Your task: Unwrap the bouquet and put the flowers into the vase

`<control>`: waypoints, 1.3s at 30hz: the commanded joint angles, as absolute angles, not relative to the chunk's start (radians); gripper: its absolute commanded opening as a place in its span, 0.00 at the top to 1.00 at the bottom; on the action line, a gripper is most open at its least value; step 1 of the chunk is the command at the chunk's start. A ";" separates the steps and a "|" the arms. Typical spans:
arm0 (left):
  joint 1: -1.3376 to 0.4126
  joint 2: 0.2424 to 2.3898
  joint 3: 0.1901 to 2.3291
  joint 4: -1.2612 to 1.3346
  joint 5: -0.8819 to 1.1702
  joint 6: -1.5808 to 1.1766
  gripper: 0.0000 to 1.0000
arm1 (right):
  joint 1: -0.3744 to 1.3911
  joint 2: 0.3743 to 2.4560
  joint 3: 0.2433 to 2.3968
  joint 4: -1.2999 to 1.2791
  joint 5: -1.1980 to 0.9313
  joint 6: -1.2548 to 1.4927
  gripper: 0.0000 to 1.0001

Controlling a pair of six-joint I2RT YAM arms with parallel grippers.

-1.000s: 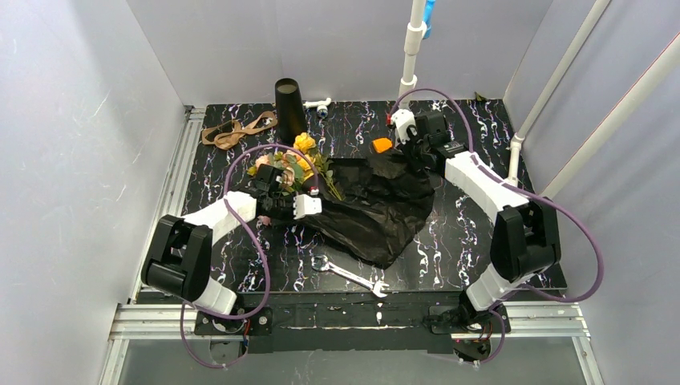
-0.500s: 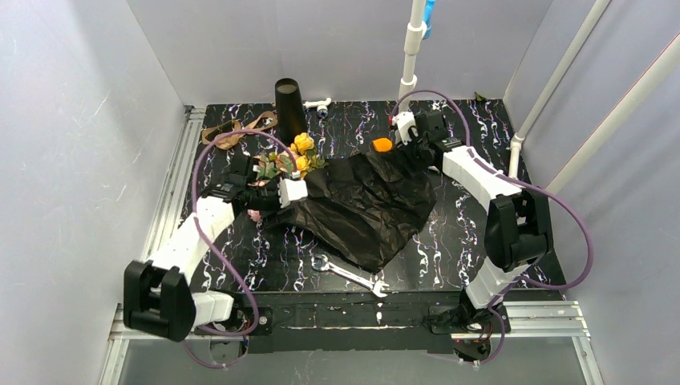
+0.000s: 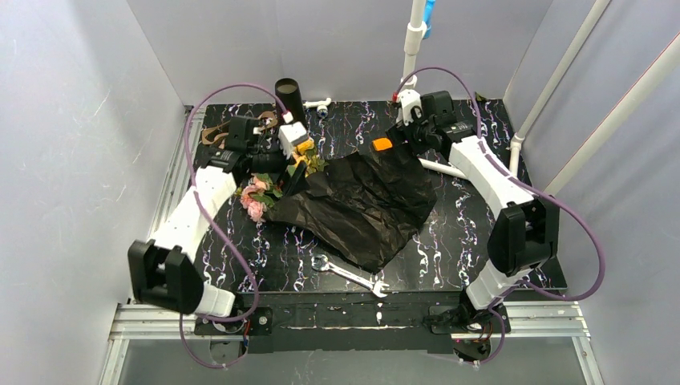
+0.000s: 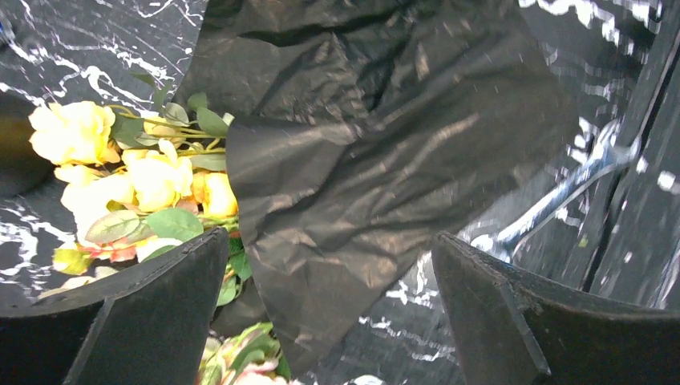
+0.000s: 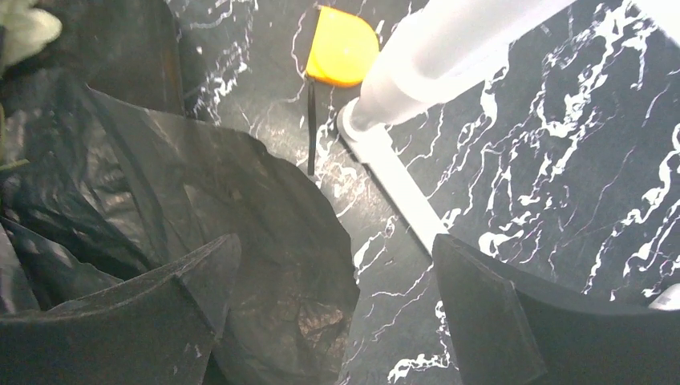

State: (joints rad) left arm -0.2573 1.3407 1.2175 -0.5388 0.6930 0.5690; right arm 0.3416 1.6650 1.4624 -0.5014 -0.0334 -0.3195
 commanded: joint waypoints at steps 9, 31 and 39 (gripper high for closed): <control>-0.281 1.741 1.542 -0.497 0.602 0.089 0.02 | 0.340 1.542 1.562 -0.530 -0.136 -0.229 0.02; -0.297 2.034 1.762 -0.824 0.858 0.066 0.06 | 0.341 1.522 1.546 -0.609 -0.351 -0.177 0.04; -0.297 1.856 1.679 -0.882 1.087 0.236 0.25 | 0.341 1.551 1.598 -0.636 -0.393 -0.179 0.06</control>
